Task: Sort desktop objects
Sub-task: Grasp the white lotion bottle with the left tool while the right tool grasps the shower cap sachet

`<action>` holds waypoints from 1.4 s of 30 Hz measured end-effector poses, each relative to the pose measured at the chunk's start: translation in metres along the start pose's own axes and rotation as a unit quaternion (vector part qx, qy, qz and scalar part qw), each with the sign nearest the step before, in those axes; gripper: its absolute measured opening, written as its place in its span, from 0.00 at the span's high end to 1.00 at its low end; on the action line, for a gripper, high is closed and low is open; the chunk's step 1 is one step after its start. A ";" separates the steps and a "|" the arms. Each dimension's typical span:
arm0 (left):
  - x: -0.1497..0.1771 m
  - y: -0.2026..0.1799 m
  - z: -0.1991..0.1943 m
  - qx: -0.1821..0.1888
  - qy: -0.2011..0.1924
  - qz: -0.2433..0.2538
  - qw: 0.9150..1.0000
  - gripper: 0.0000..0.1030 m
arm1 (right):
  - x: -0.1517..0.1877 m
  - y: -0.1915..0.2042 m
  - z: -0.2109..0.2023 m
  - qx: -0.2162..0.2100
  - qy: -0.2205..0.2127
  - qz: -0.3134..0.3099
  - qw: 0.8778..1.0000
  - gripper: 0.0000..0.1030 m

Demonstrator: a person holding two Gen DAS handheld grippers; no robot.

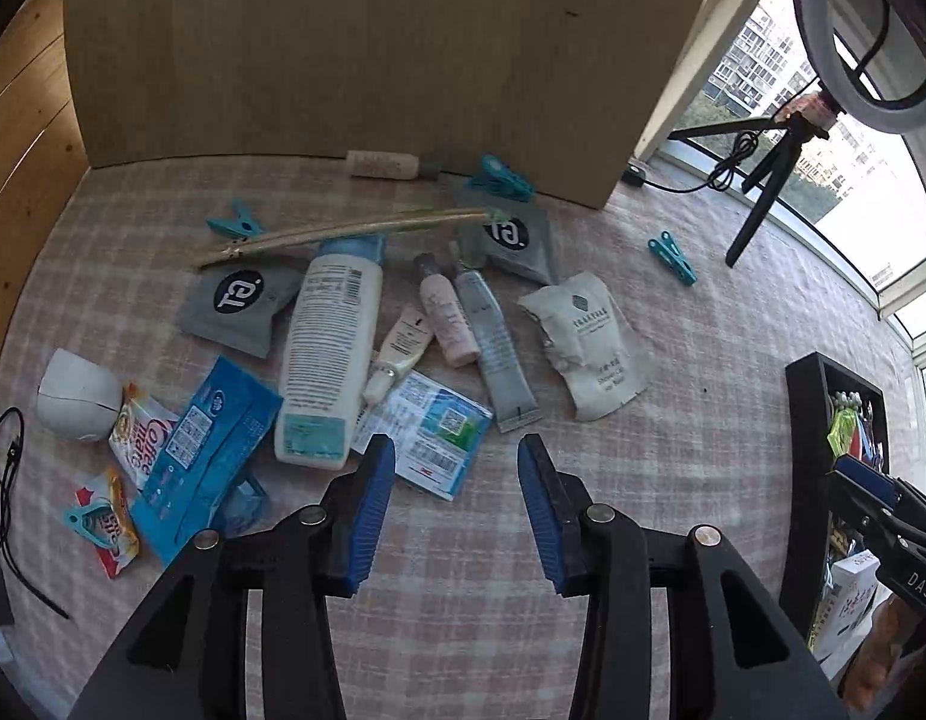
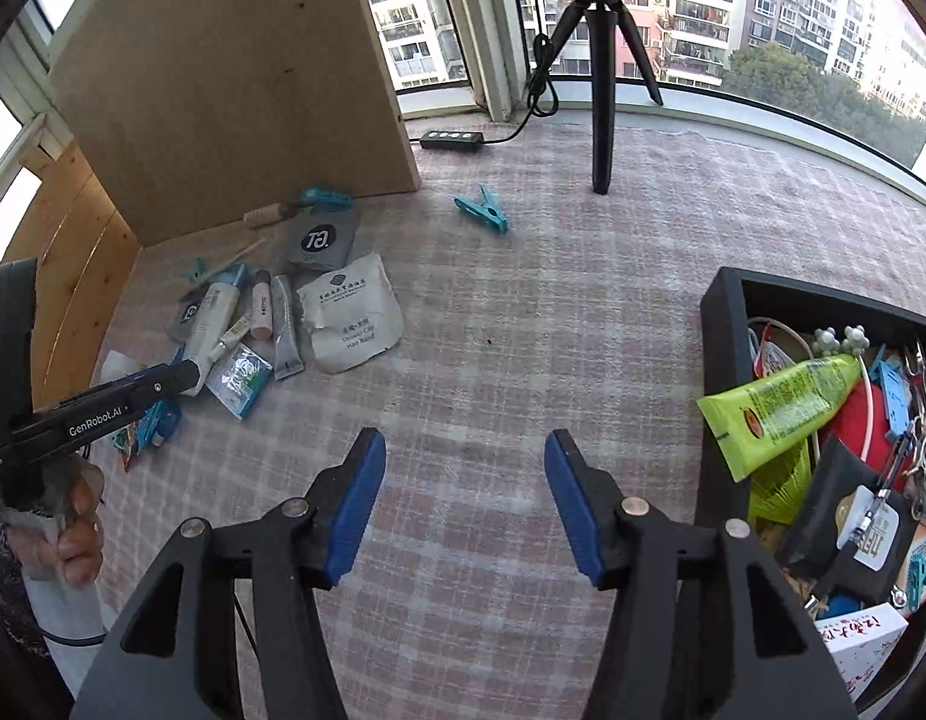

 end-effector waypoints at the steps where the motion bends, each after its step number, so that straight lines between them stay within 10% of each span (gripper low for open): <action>1: -0.003 0.008 0.001 -0.003 0.000 -0.006 1.000 0.60 | -0.005 0.008 0.006 -0.001 0.003 -0.008 1.000 0.44; 19: -0.041 0.065 0.052 -0.010 0.051 -0.038 0.998 0.53 | -0.064 0.087 0.123 -0.020 0.086 -0.100 0.991 0.40; 36: -0.063 0.055 0.088 -0.022 0.066 -0.028 0.997 0.55 | -0.081 0.107 0.152 0.003 0.097 -0.137 0.986 0.29; 42: -0.060 0.048 0.091 -0.020 0.051 -0.020 0.998 0.55 | -0.083 0.097 0.147 -0.007 0.099 -0.118 0.988 0.40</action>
Point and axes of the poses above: each gripper's, at about its wrist camera, not at the fingertips, and z roughly the way its jaws point, y to its left, x to its underside, the point moved 5 cm from there along z, roughly the way its jaws point, and after that the axes turned 5 degrees about x, right-handed, at the moved point
